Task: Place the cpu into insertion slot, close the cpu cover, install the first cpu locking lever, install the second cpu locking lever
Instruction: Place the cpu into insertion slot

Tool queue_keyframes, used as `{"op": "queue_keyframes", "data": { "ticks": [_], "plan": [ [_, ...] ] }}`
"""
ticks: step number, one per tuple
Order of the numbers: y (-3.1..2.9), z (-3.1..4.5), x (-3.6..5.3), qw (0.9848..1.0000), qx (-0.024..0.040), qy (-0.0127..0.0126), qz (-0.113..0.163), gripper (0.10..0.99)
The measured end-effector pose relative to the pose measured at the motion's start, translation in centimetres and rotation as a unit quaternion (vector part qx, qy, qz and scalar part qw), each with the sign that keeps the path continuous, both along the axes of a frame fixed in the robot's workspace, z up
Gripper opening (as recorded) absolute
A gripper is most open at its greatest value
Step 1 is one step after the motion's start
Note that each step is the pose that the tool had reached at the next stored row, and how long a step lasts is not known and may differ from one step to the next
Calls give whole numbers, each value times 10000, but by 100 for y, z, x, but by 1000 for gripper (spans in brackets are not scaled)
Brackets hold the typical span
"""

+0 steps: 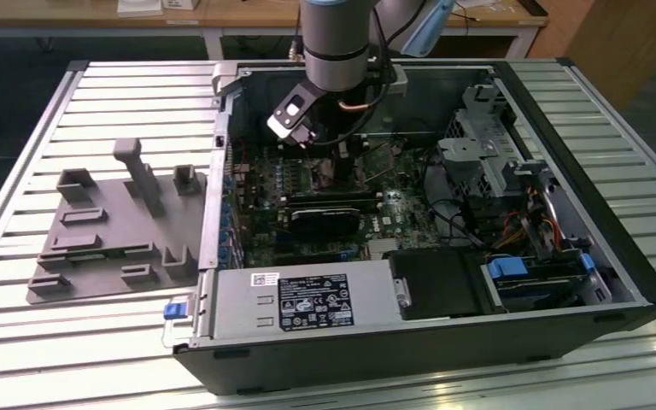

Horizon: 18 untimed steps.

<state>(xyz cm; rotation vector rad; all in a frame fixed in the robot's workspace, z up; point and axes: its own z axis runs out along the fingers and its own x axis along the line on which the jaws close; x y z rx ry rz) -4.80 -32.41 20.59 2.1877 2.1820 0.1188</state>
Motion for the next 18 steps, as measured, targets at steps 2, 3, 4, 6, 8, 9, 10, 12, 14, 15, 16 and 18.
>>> {"op": "queue_keyframes", "data": {
  "ticks": [2,3,4,6,8,9,10,12,14,15,16,18],
  "plan": [
    [4,-22,-6,10000,0,0,-15,537],
    [6,-33,-9,10000,0,0,-23,537],
    [9,-43,-11,10000,0,0,-30,537],
    [13,-62,-15,10000,0,0,-47,537],
    [15,-77,-15,10000,0,0,-61,537],
    [16,-83,-16,10000,0,0,-67,537],
    [16,-87,-16,10000,0,0,-71,537],
    [16,-90,-16,10000,-1,0,-73,537],
    [18,-96,-16,10000,1,0,-74,537],
    [19,-98,-16,10000,0,0,-74,537],
    [19,-100,-16,10000,0,0,-74,537],
    [21,-104,-16,10000,0,0,-74,537]
  ]
}}
